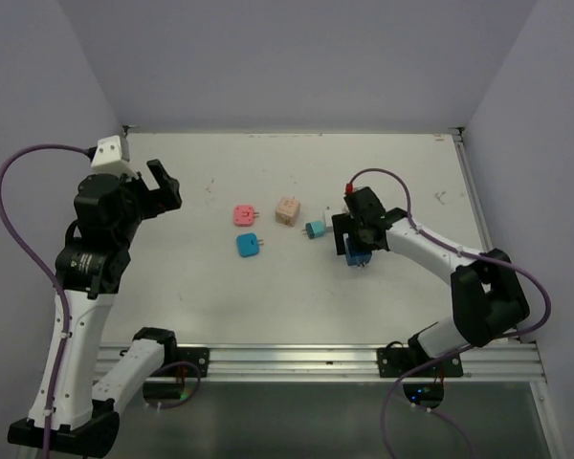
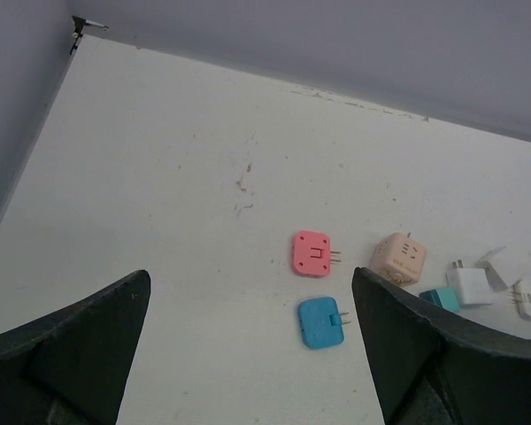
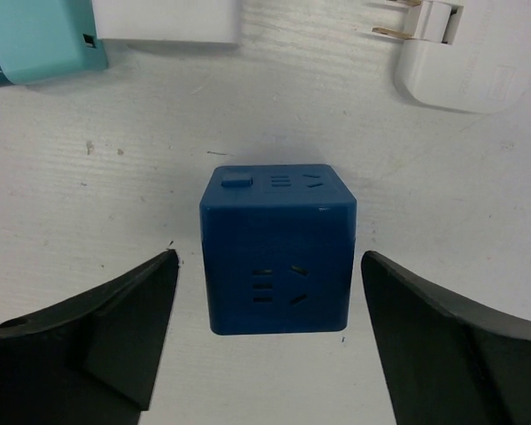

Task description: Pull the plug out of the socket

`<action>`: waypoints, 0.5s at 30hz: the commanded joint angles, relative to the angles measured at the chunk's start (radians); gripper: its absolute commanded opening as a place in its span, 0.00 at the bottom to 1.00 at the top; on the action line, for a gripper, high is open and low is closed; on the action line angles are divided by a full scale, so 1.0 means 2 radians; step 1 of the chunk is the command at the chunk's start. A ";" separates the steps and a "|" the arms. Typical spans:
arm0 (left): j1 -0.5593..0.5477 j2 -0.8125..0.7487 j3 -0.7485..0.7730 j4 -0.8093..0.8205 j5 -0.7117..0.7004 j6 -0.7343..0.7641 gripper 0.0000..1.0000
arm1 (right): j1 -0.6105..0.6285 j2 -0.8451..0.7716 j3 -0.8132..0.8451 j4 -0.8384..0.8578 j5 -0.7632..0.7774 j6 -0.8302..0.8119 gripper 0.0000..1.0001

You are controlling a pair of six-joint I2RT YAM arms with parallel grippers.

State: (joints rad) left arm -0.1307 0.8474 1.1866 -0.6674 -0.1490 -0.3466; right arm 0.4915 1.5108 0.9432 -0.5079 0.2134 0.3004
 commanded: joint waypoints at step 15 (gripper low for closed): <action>-0.024 -0.028 0.115 -0.051 -0.079 0.037 0.99 | 0.000 -0.211 0.170 -0.116 0.112 0.000 0.99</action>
State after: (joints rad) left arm -0.1623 0.7898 1.3529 -0.7456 -0.2356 -0.3164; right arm 0.4915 1.1805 1.1931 -0.6510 0.2863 0.3138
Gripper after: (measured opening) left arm 0.994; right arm 0.987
